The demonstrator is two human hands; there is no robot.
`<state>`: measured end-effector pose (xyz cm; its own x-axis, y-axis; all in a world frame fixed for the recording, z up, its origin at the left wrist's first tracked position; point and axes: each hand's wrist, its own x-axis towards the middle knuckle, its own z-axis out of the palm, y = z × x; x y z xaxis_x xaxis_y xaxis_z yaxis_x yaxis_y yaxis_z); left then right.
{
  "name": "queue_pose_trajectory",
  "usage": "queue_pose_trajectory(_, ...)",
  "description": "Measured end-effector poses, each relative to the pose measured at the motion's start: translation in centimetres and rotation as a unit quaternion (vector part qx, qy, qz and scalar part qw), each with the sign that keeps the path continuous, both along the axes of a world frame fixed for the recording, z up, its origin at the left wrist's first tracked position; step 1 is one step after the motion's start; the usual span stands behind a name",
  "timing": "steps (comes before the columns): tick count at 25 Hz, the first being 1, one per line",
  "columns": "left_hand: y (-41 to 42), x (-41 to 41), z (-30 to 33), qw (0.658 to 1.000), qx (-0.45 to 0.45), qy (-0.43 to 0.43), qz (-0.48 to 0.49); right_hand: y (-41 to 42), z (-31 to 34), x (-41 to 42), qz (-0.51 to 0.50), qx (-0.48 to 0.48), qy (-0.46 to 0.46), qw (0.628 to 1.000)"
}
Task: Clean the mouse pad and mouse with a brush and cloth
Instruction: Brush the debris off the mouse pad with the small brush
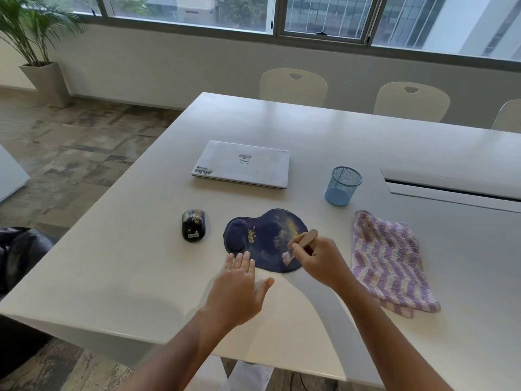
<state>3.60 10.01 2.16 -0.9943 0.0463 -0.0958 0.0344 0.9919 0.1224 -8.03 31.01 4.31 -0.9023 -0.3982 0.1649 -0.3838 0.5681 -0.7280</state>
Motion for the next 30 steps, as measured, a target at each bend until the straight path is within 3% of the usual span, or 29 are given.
queue_pose_trajectory(2, 0.4, 0.0, 0.2, 1.0, -0.017, -0.008, 0.006, -0.2, -0.5, 0.4, 0.029, -0.001, -0.008, 1.0)
queue_pose_trajectory(8, 1.1, 0.1, 1.0, 0.999, -0.028, -0.017, 0.024, 1.9, 0.7, -2.1, -0.046, -0.053, 0.006, 0.998)
queue_pose_trajectory(14, 1.3, -0.2, 2.8, 0.997, -0.038, -0.057, 0.033, -1.2, 1.9, -7.0, -0.096, -0.071, 0.069, 0.991)
queue_pose_trajectory(21, 0.8, -0.4, 3.6, 0.993, -0.074, -0.081, -0.036, -5.1, 1.3, -10.2, -0.091, -0.025, 0.043, 0.995)
queue_pose_trajectory(26, 1.5, -1.2, 4.6, 0.983, -0.109, -0.103, -0.107, -2.4, 0.8, -7.9, -0.116, 0.073, 0.055, 0.989)
queue_pose_trajectory(30, 1.5, -1.6, 3.6, 0.978, -0.115, -0.106, -0.138, -1.3, 1.3, -7.2, -0.134, 0.046, 0.007, 0.99)
